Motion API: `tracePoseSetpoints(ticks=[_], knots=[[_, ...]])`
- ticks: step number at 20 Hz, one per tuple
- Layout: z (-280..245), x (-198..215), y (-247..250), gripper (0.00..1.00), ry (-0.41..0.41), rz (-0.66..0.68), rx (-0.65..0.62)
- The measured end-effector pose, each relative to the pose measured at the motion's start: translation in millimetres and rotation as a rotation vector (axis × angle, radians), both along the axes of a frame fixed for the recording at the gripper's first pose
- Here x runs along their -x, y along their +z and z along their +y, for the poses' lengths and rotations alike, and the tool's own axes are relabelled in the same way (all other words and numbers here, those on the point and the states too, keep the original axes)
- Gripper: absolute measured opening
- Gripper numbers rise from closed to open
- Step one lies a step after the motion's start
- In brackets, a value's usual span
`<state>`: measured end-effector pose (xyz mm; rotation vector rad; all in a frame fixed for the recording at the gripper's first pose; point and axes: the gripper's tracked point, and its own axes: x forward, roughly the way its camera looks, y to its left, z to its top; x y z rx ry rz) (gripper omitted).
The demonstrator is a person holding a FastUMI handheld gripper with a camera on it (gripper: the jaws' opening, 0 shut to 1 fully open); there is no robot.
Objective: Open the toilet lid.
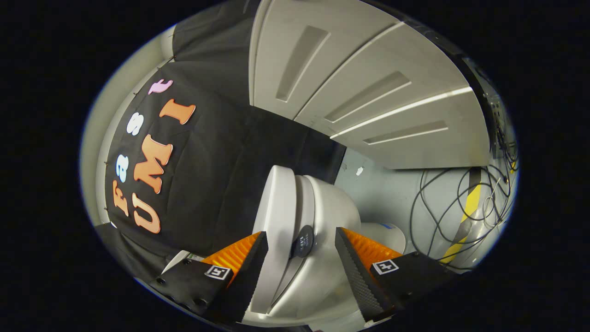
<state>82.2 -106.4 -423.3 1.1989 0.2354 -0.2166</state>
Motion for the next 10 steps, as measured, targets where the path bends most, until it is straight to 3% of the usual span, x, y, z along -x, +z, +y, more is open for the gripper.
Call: tracePoseSetpoints(ticks=[10], knots=[[0,-15,-22,0.71,-0.032,-0.098,-0.136]])
